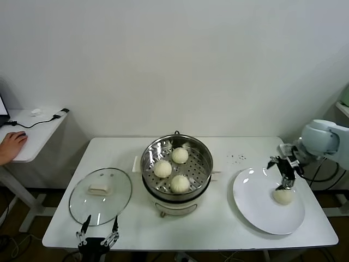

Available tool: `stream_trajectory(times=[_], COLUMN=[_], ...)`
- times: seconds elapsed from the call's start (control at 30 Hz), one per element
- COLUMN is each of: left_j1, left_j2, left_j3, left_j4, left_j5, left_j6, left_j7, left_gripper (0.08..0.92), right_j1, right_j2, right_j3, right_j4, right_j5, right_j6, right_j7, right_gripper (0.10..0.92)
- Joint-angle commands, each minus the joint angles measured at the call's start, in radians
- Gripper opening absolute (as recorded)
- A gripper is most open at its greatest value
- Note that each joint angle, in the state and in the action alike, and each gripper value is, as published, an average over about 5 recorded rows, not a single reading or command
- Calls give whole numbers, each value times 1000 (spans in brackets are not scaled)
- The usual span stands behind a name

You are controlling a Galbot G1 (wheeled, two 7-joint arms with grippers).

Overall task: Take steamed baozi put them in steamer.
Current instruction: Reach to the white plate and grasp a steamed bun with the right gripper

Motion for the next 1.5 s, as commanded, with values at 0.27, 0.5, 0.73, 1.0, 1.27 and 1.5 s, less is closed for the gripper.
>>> stream_trajectory(times=[0.27, 0.5, 0.73, 1.0, 1.27, 1.5], left_j1=[4, 2, 6, 12, 9, 10], left_j2=[-7, -13, -16, -17, -17, -17], left_j3=[3, 6, 4, 4, 6, 6], left_j4=[1, 6, 6, 2, -1, -4], left_j5=[19, 34, 38, 37, 38, 37], left_j6=[4, 6, 3, 2, 3, 3], left_j7=[0, 0, -1, -1, 0, 0], left_gripper=[823, 823, 823, 823, 823, 823], right_j1=[-613, -664, -668, -684, -688, -676], right_j2=[-13, 67, 118, 129, 121, 111], right_j3=[549, 614, 623, 632, 648, 651], right_j4=[-311, -381, -436, -454, -448, -441], right_j5=[-219, -245, -259, -274, -268, -260], right_j6=[60, 73, 85, 96, 100, 103], right_j7=[-42, -46, -60, -66, -76, -83], right_gripper=[823, 823, 823, 819, 651, 563])
